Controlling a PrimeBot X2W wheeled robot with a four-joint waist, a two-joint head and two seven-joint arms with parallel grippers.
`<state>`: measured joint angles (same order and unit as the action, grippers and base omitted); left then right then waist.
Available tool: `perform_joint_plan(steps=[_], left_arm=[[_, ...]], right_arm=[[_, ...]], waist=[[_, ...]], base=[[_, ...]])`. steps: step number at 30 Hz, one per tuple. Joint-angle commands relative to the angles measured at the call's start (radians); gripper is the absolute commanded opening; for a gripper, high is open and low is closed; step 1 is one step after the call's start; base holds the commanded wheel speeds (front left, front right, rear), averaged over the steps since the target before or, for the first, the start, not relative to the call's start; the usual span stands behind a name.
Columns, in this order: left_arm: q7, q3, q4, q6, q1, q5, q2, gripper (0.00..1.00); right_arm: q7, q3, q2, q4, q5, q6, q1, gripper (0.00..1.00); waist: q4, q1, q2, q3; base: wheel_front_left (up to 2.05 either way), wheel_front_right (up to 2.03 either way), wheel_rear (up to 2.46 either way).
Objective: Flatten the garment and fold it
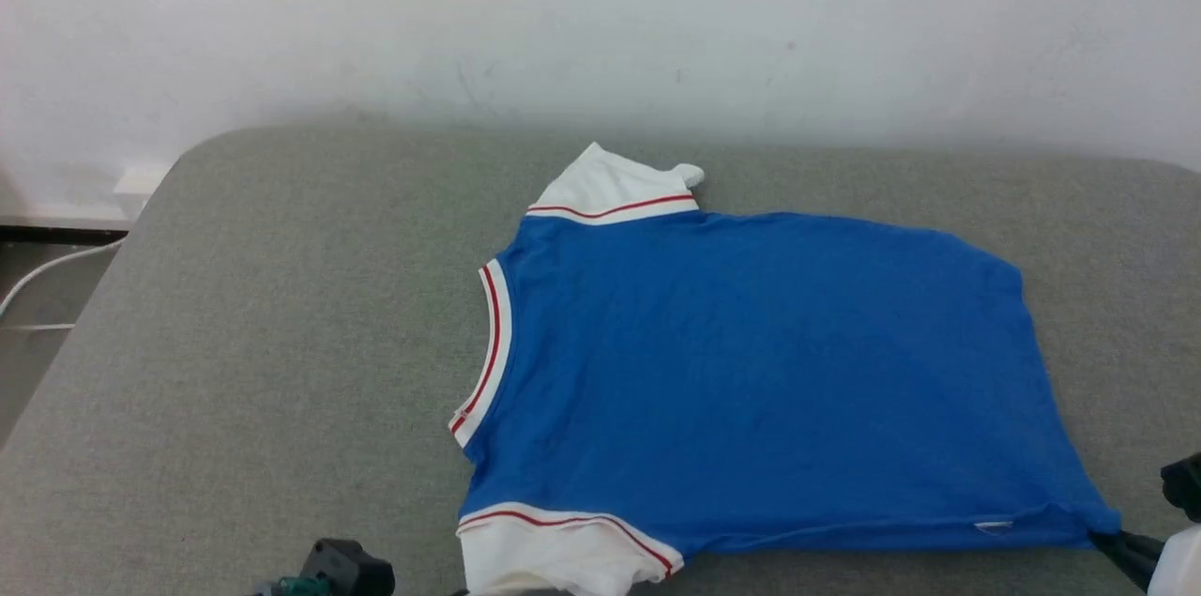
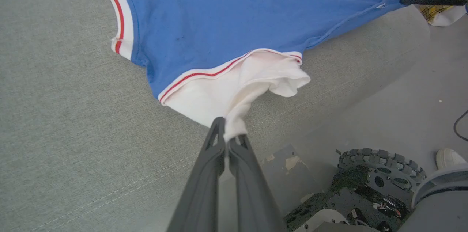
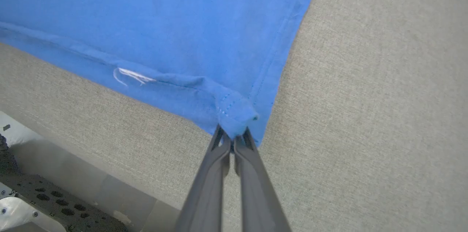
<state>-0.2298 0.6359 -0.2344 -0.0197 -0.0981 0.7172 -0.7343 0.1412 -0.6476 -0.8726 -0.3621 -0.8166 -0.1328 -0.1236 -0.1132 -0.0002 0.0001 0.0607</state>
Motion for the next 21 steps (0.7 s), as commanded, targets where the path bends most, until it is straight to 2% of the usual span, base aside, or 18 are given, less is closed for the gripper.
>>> perform_joint_plan(steps=[1, 6, 10, 15, 21], left_arm=[[0.001, 0.000, -0.008, -0.006, -0.012, 0.007, -0.006, 0.00], [0.054, -0.024, -0.016, -0.020, 0.011, -0.009, 0.015, 0.00], [0.120, -0.066, -0.013, -0.032, 0.076, -0.027, 0.050, 0.00], [0.172, -0.105, 0.024, -0.038, 0.186, -0.050, 0.095, 0.00], [0.200, -0.126, 0.114, -0.023, 0.331, -0.072, 0.138, 0.00]], right_arm=[[0.002, 0.030, 0.000, 0.025, 0.008, 0.002, 0.028, 0.00], [-0.029, 0.168, 0.031, 0.096, 0.031, 0.002, 0.086, 0.00], [-0.037, 0.252, 0.065, 0.157, 0.098, 0.002, 0.083, 0.00], [0.010, 0.343, 0.117, 0.195, 0.151, 0.002, 0.057, 0.00], [0.071, 0.413, 0.178, 0.202, 0.201, 0.002, -0.011, 0.00]], waist=[[0.005, 0.0002, -0.0001, -0.004], [0.019, 0.0002, -0.0001, -0.039], [0.035, 0.0002, -0.0001, -0.095], [0.050, 0.0002, -0.0001, -0.172], [0.068, 0.0002, -0.0001, -0.258]], base=[[0.00, 0.00, 0.00], [0.00, 0.00, 0.00], [0.00, 0.00, 0.00], [0.00, 0.00, 0.00], [0.00, 0.00, 0.00]])
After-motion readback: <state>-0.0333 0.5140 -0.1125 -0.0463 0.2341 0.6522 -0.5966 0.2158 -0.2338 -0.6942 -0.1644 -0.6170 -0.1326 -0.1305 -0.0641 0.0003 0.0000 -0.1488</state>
